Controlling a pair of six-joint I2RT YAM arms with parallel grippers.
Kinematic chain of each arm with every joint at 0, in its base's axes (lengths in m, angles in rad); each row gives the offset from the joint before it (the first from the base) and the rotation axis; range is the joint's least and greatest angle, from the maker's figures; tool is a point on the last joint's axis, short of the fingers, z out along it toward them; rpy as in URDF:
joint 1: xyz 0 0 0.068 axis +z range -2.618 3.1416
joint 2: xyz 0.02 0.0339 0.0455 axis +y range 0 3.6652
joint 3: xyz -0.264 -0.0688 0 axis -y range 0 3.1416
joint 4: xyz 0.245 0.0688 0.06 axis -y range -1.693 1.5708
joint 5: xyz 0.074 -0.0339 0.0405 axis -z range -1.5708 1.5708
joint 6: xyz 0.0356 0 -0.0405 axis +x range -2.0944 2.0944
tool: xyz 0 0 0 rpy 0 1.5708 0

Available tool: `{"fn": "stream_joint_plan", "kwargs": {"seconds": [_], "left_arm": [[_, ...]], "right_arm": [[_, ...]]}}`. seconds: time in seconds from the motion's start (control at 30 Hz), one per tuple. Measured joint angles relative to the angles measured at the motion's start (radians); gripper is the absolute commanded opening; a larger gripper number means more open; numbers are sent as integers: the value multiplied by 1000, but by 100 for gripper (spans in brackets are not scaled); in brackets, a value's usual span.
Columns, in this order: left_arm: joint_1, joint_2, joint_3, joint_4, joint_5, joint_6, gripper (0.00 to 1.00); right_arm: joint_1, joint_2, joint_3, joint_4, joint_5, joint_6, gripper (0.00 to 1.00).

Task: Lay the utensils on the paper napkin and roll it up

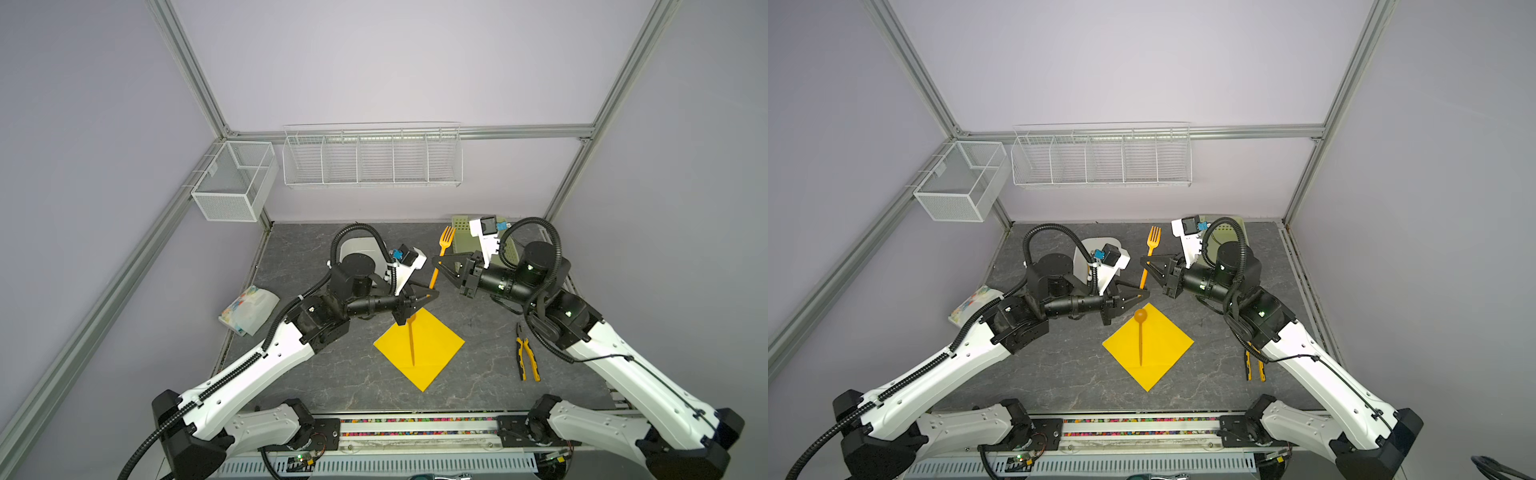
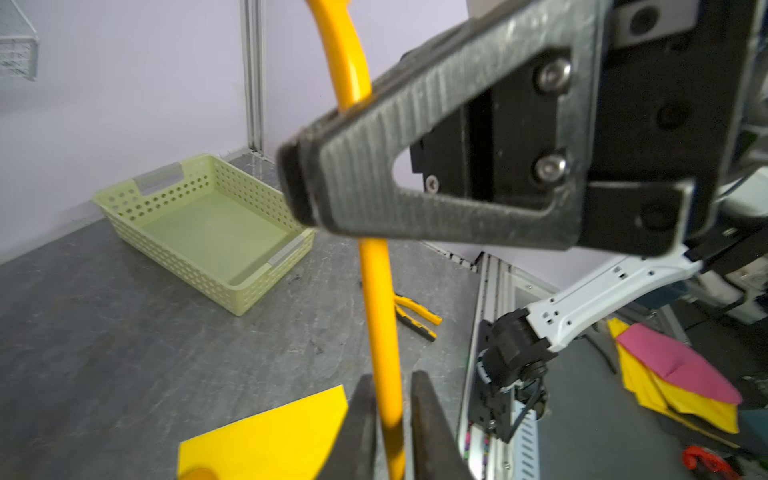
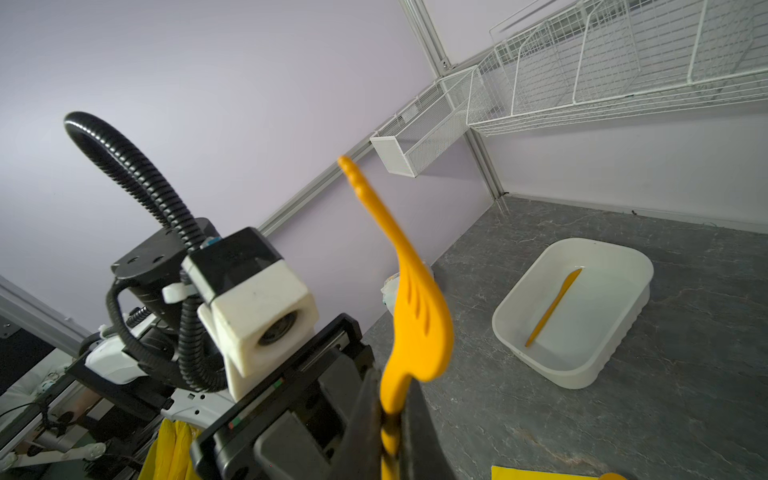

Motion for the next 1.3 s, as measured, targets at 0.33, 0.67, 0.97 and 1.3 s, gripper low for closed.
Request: {"fn": "stream_joint_plan", "kwargs": {"seconds": [0.33, 0.67, 0.97, 1.3], "left_arm": [[0, -46, 0, 46, 242, -10, 29], [0, -69, -29, 187, 460, -61, 27], [0, -47, -38, 244, 550, -94, 25], [0, -43, -47, 261, 571, -108, 6]], "right_arm": [[0, -41, 14, -26, -244, -71, 7], [0, -82, 29, 16, -428, -69, 7], [1, -81, 29, 82, -473, -34, 7], [3, -80, 29, 95, -485, -19, 7]]}}
